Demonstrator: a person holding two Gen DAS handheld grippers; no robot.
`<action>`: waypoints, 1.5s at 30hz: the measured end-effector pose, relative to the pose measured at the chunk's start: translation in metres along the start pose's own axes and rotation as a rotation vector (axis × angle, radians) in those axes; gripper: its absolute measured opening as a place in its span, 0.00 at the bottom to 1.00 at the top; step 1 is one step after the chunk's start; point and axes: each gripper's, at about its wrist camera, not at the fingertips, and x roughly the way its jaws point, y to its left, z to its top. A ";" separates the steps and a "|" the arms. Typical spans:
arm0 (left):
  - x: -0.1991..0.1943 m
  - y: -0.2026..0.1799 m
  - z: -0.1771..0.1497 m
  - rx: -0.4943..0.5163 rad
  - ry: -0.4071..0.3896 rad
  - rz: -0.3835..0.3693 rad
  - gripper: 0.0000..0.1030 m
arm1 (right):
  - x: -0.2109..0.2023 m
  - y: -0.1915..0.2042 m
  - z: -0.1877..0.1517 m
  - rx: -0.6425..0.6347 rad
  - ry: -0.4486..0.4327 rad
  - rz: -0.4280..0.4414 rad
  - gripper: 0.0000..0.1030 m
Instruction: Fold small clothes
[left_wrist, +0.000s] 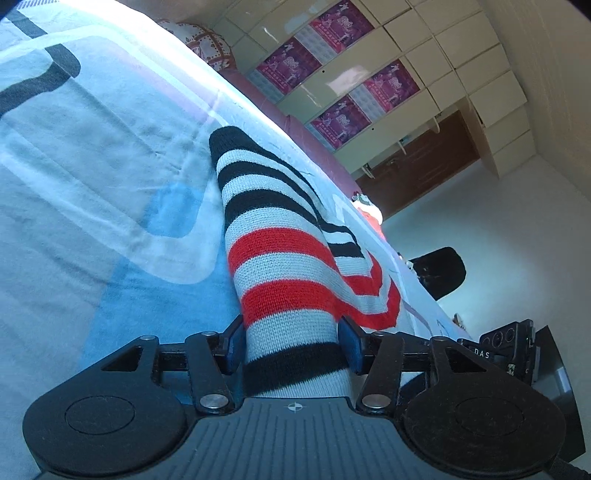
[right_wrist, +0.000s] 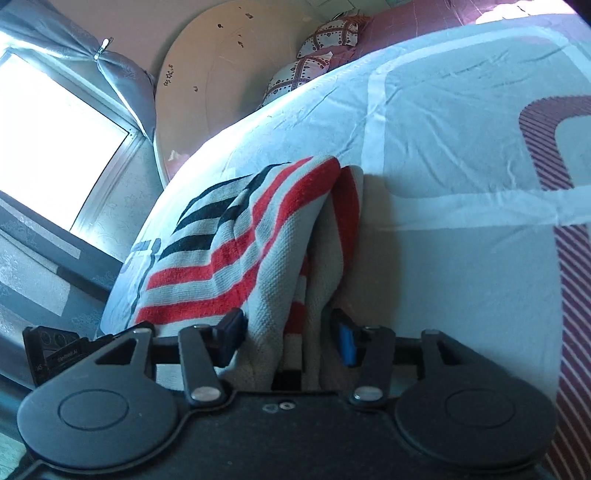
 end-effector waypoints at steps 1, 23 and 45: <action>-0.007 -0.002 -0.002 0.006 -0.004 0.005 0.50 | -0.009 0.002 -0.005 -0.030 0.000 -0.001 0.51; -0.048 0.002 -0.048 0.052 0.101 0.001 0.50 | -0.054 0.010 -0.046 -0.045 0.021 0.059 0.08; -0.081 -0.070 -0.086 0.205 -0.060 0.277 1.00 | -0.104 0.065 -0.103 -0.202 -0.165 -0.213 0.63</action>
